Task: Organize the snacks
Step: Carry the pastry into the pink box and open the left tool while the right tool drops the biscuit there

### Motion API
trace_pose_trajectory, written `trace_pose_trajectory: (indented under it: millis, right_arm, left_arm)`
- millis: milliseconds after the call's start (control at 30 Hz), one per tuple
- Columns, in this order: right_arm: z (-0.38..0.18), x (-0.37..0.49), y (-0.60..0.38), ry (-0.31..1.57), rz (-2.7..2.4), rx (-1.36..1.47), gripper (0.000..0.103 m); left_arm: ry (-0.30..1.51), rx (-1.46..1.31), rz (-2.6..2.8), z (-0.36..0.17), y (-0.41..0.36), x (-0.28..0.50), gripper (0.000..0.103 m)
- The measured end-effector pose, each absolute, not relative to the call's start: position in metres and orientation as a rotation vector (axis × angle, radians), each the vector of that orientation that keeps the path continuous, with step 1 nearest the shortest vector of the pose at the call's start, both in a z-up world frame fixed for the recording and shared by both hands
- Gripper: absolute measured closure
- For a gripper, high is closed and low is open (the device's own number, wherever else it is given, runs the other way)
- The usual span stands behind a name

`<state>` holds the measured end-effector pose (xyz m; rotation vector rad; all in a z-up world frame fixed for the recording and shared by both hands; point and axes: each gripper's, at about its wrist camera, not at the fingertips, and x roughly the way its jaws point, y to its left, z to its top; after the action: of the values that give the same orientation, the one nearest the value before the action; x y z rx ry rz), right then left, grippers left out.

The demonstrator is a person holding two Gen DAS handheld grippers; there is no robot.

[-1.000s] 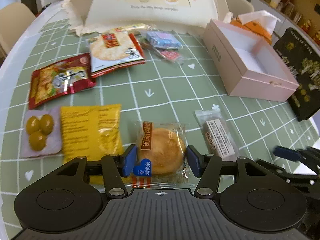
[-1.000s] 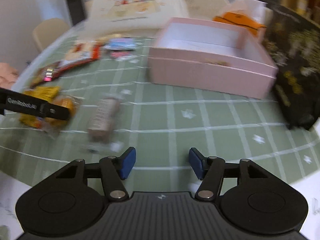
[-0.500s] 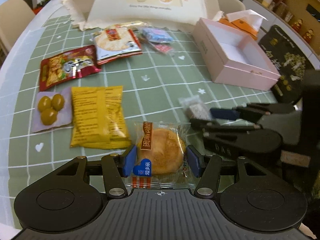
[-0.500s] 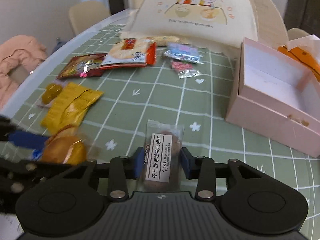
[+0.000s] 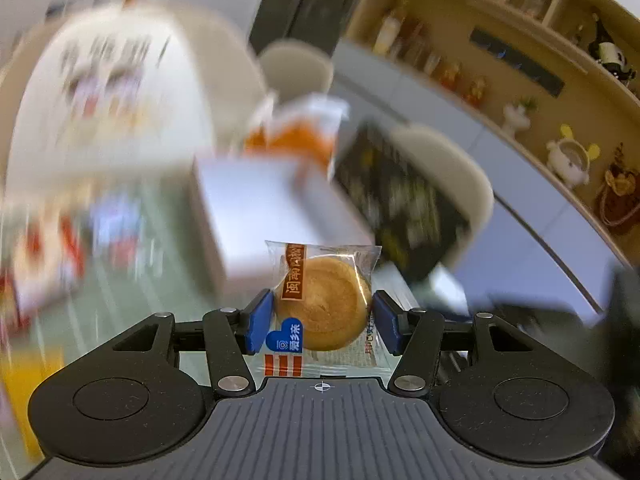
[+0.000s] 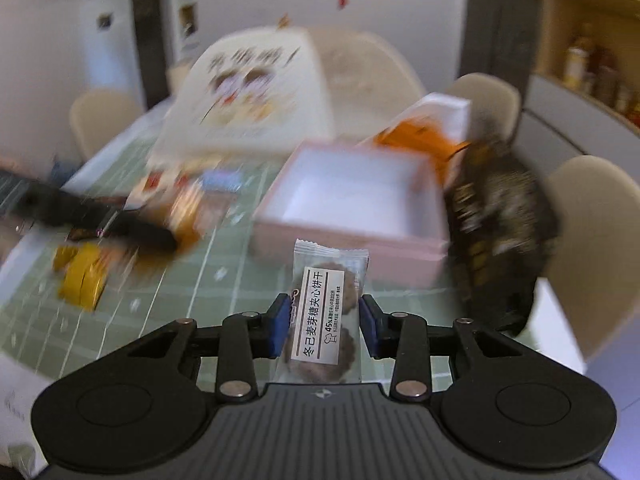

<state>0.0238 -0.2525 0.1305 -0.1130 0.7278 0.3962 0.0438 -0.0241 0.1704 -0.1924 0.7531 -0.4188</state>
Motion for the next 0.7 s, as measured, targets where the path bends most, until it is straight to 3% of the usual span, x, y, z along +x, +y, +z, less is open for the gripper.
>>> trace_pose_trajectory:
  millis: [100,267,467,700]
  right_arm:
    - [0.139,0.021,-0.260,0.688,0.359,-0.109,0.066]
    - [0.134,0.025,-0.270,0.709,0.315,-0.086,0.066]
    - [0.129,0.046,-0.287,0.751,0.286,-0.026,0.066]
    - [0.173,0.140,-0.256,0.680,0.357,-0.016,0.065]
  left_arm:
    - [0.714,-0.224,-0.414,0.172,-0.040,0.109,0.043]
    - [0.831,-0.296,-0.307,0.121,-0.048,0.195,0.048]
    - [0.714,-0.442,-0.321,0.130,-0.006,0.143,0.048]
    - [0.802,-0.438,-0.229,0.114,0.035,0.075,0.048]
